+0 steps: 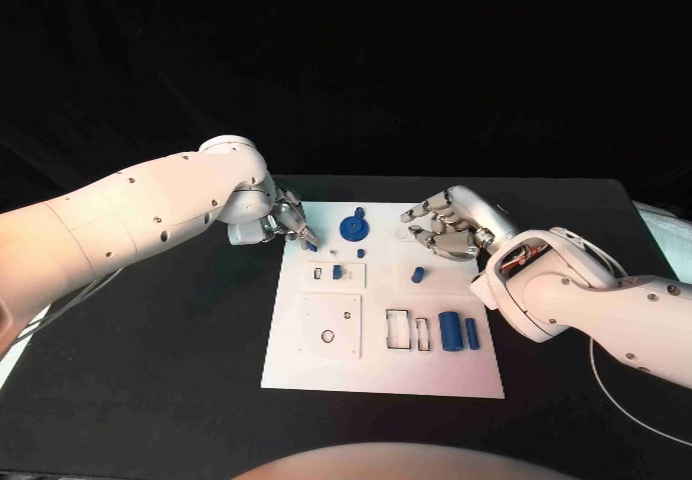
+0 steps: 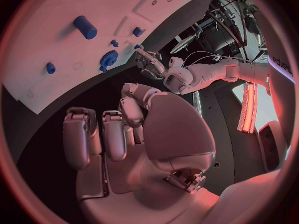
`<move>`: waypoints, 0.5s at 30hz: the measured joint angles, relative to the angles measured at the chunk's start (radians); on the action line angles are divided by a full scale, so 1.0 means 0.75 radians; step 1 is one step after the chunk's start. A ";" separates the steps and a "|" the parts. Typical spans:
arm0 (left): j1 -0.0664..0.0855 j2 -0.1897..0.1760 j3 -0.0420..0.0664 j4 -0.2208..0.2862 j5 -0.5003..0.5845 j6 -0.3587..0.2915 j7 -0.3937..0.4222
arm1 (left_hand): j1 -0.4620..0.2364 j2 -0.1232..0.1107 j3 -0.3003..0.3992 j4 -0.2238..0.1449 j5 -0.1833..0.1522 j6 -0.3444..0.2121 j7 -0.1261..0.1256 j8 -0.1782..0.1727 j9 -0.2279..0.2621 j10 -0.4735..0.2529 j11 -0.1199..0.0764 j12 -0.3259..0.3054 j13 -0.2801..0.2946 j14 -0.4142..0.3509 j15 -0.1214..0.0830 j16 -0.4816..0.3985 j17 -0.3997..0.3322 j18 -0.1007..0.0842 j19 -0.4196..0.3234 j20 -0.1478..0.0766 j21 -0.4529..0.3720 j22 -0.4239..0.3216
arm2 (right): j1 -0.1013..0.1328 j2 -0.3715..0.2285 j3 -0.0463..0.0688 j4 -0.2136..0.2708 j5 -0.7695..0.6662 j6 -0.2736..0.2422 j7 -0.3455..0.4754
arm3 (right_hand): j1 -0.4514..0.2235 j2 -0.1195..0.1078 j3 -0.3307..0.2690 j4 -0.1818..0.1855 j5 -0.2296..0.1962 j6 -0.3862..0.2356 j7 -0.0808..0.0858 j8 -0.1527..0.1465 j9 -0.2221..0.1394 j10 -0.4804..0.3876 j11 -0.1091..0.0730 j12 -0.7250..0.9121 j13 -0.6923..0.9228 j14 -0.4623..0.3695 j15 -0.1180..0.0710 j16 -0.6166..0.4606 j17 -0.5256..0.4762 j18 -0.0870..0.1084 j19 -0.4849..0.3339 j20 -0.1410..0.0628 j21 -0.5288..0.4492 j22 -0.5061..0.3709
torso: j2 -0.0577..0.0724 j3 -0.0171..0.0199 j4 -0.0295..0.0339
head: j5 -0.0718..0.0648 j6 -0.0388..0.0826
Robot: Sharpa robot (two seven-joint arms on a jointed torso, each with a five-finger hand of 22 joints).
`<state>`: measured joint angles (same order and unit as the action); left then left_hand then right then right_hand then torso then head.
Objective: Assemble the parts on the task board
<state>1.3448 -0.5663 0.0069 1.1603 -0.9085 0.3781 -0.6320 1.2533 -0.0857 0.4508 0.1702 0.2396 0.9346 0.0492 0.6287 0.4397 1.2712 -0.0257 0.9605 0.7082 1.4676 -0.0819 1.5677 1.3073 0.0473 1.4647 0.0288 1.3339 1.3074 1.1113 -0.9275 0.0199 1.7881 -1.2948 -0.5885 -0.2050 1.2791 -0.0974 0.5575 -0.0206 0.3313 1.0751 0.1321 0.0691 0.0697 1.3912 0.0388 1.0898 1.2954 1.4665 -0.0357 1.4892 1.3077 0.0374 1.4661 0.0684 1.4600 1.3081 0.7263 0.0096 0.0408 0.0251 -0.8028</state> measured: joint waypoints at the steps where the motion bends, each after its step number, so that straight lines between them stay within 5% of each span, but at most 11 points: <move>1: 0.000 -0.013 -0.001 0.021 0.013 -0.007 0.000 | -0.009 -0.009 0.001 -0.001 0.014 0.002 -0.002 0.001 0.002 0.001 -0.001 0.005 0.006 0.000 0.000 0.000 0.000 0.000 0.000 0.000 0.000 0.000 | 0.000 0.000 0.000 0.000 0.000 0.000 0.000 | 0.000 0.000 0.000 0.000 0.000 0.000 0.000 0.000 0.000 0.000 0.000 0.000 0.000 0.000 0.000 0.000 0.000 0.000 0.000 0.000 0.000 0.000 | 0.000 0.0006 0.0000 | 0.000 -0.001; 5: -0.002 -0.070 -0.014 0.119 0.040 -0.046 0.005 | -0.032 -0.018 0.020 -0.012 0.045 0.007 -0.007 0.007 0.008 0.021 -0.003 0.025 0.028 0.000 0.000 0.000 0.000 0.000 0.000 0.000 0.008 0.000 | 0.000 0.000 0.000 -0.001 0.000 0.002 0.000 | 0.000 0.000 0.000 0.000 0.000 0.000 0.000 0.000 0.000 0.000 0.000 0.000 0.000 0.000 0.000 0.000 0.000 0.000 0.000 0.000 0.000 0.000 | -0.001 0.0009 0.0017 | 0.002 -0.002; 15: -0.059 -0.156 -0.031 0.284 -0.049 -0.137 0.058 | -0.067 -0.042 0.049 -0.034 0.102 0.027 -0.012 0.008 0.011 0.046 -0.008 0.056 0.070 0.000 0.000 0.000 0.001 0.000 0.000 0.000 0.023 0.000 | 0.000 -0.002 -0.001 -0.002 0.001 0.004 0.001 | 0.000 0.000 0.000 0.000 0.000 0.000 0.000 0.000 0.000 0.000 0.000 0.000 0.000 0.000 0.000 0.000 0.000 0.000 0.000 0.000 0.000 0.000 | -0.005 -0.0001 0.0106 | 0.002 -0.011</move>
<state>1.3009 -0.6833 -0.0166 1.3732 -0.9455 0.2752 -0.5883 1.2030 -0.1172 0.4877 0.1443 0.3159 0.9545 0.0406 0.6343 0.4477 1.3054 -0.0315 1.0023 0.7607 1.4675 -0.0819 1.5677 1.3081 0.0471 1.4647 0.0288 1.3514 1.3073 1.1111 -0.9288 0.0195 1.7863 -1.2943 -0.5853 -0.2044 1.2792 -0.0975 0.5575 -0.0206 0.3312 1.0751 0.1321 0.0691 0.0697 1.3912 0.0388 1.0898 1.2954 1.4665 -0.0357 1.4893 1.3076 0.0373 1.4661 0.0683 1.4600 1.3079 0.7222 0.0095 0.0488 0.0263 -0.8112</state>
